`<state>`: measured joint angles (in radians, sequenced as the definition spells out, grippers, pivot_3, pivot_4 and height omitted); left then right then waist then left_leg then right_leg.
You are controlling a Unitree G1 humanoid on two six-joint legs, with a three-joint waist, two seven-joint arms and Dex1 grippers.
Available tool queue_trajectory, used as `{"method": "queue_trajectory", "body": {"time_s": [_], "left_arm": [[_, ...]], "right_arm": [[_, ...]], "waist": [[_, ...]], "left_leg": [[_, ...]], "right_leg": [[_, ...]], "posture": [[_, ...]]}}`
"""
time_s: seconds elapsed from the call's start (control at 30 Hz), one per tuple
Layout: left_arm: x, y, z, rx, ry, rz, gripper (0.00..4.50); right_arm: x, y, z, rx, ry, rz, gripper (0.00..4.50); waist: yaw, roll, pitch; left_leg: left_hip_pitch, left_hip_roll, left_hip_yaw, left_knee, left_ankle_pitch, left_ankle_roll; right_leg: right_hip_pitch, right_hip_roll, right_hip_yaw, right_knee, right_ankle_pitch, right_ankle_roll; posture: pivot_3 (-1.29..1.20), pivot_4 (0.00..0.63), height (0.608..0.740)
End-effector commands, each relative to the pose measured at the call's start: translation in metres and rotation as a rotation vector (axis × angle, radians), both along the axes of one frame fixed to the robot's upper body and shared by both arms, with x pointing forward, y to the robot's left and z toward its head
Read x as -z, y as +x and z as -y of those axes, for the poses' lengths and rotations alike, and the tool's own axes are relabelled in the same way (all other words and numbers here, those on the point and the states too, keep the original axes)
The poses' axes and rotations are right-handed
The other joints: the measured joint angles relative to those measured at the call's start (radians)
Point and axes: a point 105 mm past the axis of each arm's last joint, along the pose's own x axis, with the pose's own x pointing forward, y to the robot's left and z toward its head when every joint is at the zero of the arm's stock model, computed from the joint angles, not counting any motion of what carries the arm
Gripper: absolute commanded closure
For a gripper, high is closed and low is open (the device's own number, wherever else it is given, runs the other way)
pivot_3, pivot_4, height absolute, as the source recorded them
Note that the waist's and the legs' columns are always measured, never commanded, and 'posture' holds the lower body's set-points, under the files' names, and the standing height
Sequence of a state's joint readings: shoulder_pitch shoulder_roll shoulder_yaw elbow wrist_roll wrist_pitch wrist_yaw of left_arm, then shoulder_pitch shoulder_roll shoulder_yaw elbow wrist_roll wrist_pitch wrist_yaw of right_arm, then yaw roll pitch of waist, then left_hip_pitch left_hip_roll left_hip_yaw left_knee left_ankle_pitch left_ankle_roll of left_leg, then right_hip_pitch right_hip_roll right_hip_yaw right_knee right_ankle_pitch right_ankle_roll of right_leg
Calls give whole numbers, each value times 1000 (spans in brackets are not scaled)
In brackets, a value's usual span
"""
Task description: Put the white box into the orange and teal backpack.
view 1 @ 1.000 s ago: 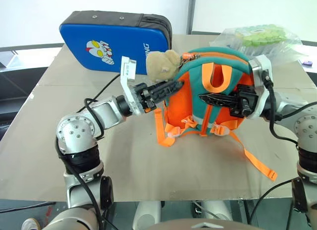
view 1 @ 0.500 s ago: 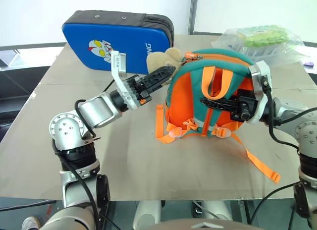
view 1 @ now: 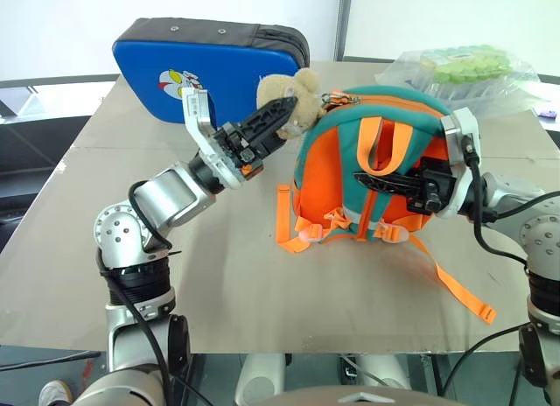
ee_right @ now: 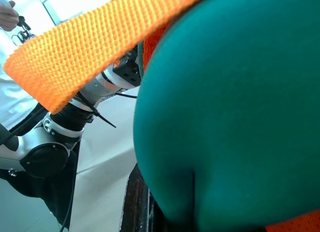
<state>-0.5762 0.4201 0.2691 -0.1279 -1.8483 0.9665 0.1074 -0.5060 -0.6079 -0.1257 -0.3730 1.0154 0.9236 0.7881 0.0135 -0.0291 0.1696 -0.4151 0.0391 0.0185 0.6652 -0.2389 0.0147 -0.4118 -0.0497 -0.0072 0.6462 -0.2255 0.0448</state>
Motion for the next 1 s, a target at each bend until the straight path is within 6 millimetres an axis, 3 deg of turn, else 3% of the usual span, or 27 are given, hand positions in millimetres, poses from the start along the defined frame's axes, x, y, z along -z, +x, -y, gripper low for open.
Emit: {"method": "queue_trajectory", "body": {"time_s": [0.03, 0.17, 0.23, 0.33, 0.43, 0.5, 0.7, 0.83, 0.9, 1.0], "left_arm": [[-12, 2, 2, -9, -33, 21, 2002], [-12, 3, 1, -17, -35, 21, 3788], [-14, 3, -2, -34, -32, 47, 4277], [-22, 4, -11, -100, -27, 121, 4362], [-28, 17, -44, -283, -45, 160, 4362], [-19, 20, -61, -365, -1, 153, 4362], [63, 24, -101, -570, 206, -96, 4362], [169, 15, -132, -750, 486, -483, 4362], [191, 10, -137, -803, 489, -572, 4362], [197, 11, -131, -816, 470, -582, 4363]], "right_arm": [[-5, -2, 0, -5, 13, 34, 4500], [-5, -1, 0, -1, 14, 35, 4500], [-6, 0, 1, 12, 25, 39, 4500], [-14, 6, 5, 57, 78, 52, 4500], [-33, 27, 19, 201, 191, 86, 4500], [-42, 38, 29, 283, 256, 91, 4500], [-65, 65, 60, 522, 389, 150, 4500], [-82, 76, 82, 635, 474, 190, 4500], [-86, 79, 88, 668, 489, 205, 4500], [-93, 80, 96, 705, 510, 224, 4500]], "waist": [[0, 0, 0], [0, 0, 0], [-1, 0, 0], [-1, 0, 0], [-4, 0, 0], [-7, 0, 0], [-8, 0, 0], [-1, 0, 0], [2, 0, 0], [1, 0, 0]], "left_leg": [[0, 0, 0, 0, 0, 0], [0, 0, 0, 0, 0, 0], [0, 0, 0, 0, 0, 0], [0, 0, 0, 0, 0, 0], [0, 0, 1, 0, 0, 0], [0, 0, 1, 0, 0, 0], [-1, 1, 2, -2, 0, 0], [0, 0, 2, -4, 0, 0], [0, 0, 2, -4, 0, 0], [0, 0, 2, -4, 0, 0]], "right_leg": [[0, 0, 0, 0, 0, 0], [0, 0, 0, 0, 0, 0], [0, 0, 0, 0, 0, 0], [0, 0, 0, 0, 0, 0], [0, 0, 0, 0, 0, 0], [0, 1, 0, 0, 0, 0], [-2, 0, 1, -3, 0, 0], [-1, 0, 1, -3, 0, 0], [-1, 0, 1, -3, 0, 0], [-1, 0, 1, -3, 0, 0]], "posture": [[0, 150, 740], [0, 150, 740], [0, 150, 740], [0, 150, 740], [0, 150, 740], [0, 150, 740], [0, 150, 740], [0, 150, 740], [0, 150, 740], [0, 150, 740]]}}
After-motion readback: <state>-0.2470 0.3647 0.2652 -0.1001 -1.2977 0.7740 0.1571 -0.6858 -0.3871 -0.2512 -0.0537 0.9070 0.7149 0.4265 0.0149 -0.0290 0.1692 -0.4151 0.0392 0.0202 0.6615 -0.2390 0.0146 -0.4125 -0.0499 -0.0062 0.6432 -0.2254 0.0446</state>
